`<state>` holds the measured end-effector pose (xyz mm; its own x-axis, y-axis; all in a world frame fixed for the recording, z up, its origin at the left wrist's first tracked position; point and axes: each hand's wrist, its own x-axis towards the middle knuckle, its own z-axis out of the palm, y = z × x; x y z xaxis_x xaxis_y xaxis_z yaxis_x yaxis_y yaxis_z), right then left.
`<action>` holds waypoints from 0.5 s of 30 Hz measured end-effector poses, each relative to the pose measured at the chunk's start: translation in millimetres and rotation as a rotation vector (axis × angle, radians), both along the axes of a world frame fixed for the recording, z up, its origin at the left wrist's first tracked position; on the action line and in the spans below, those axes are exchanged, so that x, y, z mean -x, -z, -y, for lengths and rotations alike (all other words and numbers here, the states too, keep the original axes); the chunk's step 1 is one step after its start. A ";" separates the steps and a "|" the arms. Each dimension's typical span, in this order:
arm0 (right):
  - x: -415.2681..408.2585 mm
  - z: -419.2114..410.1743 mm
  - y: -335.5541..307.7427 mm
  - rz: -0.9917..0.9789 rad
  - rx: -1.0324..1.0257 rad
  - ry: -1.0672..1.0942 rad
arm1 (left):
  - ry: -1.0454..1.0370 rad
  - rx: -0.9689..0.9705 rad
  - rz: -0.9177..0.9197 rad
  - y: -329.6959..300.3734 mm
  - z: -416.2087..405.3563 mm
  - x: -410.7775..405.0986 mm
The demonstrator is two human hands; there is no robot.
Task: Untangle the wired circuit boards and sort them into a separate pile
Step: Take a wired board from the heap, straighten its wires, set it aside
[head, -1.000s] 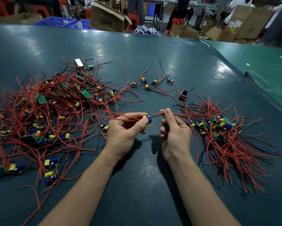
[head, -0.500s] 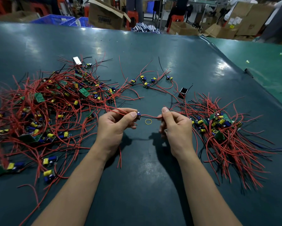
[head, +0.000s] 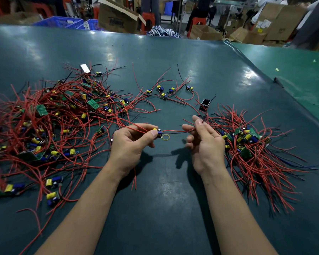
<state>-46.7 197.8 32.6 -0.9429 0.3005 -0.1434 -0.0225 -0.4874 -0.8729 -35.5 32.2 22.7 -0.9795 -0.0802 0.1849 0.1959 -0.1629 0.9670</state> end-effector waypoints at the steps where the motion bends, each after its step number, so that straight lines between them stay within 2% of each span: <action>1: -0.2 -1.3 -1.0 0.000 0.024 -0.006 | 0.005 -0.008 0.001 0.0 0.4 0.0; 6: 2.0 -4.6 -2.3 0.047 0.053 -0.007 | 0.048 -0.013 0.002 1.2 0.5 -1.1; 11: 4.3 -10.4 -1.9 0.134 0.273 -0.082 | 0.117 -0.010 0.008 2.5 -0.6 -2.6; 15: 2.7 -12.0 -3.3 0.040 0.273 -0.185 | 0.065 -0.132 0.026 1.5 0.1 -0.4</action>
